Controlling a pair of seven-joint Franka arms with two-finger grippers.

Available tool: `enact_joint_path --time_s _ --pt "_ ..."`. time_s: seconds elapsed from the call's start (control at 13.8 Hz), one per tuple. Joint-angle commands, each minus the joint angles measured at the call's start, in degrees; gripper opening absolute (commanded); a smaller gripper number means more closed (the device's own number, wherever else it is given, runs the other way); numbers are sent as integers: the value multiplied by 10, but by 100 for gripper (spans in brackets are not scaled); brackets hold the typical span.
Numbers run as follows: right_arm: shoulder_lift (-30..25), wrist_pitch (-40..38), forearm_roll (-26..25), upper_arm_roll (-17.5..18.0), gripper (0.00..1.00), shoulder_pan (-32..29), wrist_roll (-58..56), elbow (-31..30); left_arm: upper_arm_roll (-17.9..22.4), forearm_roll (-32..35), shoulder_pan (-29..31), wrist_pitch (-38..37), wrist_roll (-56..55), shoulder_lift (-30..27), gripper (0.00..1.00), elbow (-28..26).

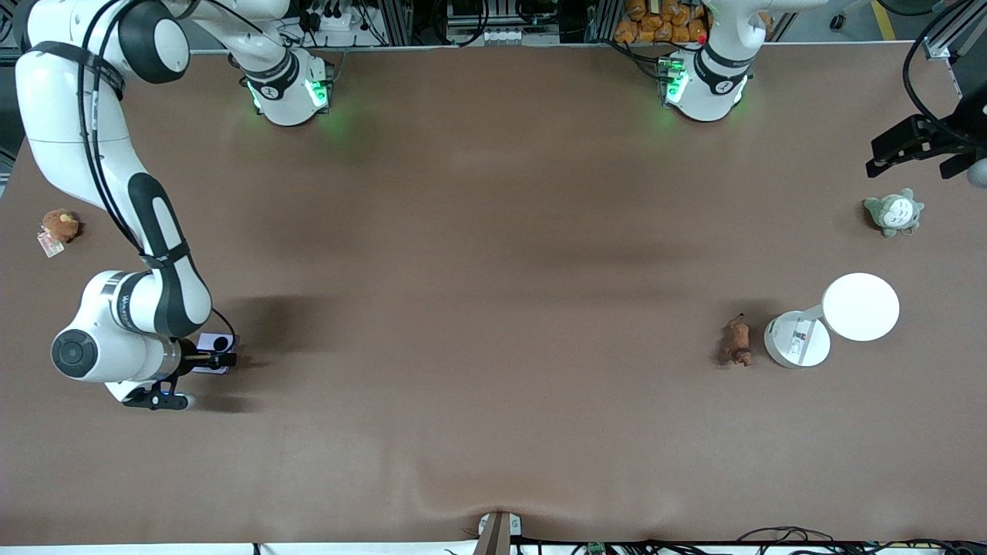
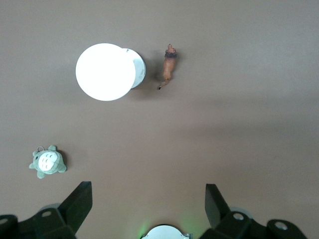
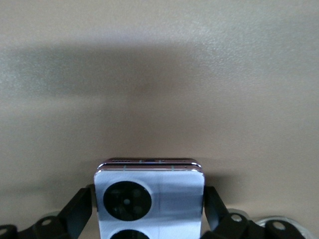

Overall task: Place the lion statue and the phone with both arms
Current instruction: 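Carry the phone toward the glass cup while the left gripper withdraws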

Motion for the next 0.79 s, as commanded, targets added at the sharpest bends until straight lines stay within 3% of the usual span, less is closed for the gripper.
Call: enact_joint_path --time_s 0.0,0.43,0.72 --pt "-1 -3 -9 8 100 -5 -1 3 4 -6 3 -10 0 -7 100 0" --pt "-29 -3 -32 11 100 5 -2 52 2 -6 3 -10 -36 -6 100 0" --pt "-113 -64 -25 16 100 7 -1 46 3 1 2 -11 -28 1 100 2"
